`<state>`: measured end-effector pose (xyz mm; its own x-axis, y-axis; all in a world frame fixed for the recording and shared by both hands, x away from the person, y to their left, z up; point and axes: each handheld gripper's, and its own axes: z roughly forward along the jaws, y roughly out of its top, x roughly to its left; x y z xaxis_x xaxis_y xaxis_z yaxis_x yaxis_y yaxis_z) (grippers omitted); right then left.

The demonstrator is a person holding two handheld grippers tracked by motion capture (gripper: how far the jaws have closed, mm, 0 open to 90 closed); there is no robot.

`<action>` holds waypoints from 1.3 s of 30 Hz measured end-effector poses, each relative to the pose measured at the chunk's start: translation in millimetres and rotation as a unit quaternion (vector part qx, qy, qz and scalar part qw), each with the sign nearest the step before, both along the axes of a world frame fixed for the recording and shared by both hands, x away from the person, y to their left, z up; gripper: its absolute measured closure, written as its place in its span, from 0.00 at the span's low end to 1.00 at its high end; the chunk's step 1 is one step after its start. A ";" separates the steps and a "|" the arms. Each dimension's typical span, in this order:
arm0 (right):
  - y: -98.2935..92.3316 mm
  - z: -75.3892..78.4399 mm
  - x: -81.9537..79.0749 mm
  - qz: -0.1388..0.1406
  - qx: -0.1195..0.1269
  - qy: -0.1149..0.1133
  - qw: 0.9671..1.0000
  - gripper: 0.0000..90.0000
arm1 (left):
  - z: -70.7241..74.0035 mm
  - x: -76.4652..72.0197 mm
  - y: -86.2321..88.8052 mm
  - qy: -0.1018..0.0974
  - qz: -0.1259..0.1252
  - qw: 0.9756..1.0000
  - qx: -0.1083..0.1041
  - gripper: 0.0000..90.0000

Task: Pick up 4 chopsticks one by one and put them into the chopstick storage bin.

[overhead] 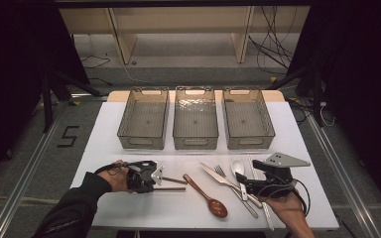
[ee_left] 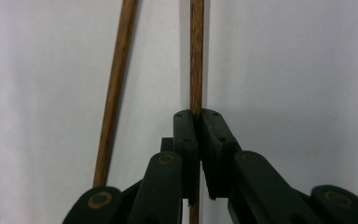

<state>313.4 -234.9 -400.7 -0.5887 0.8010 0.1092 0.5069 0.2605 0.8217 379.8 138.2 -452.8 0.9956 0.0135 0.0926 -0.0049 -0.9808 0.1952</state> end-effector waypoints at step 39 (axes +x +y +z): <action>-2.8 1.1 -1.3 -0.011 0.012 -0.013 1.000 0.30 | 102.1 43.7 34.8 -0.113 0.292 0.876 -0.367 0.94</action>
<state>312.1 -237.7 -399.6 -0.5744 0.8106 0.1140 0.4909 0.2296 0.8404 423.5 173.0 -350.7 0.7571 0.6521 0.0400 0.3355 -0.4406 0.8327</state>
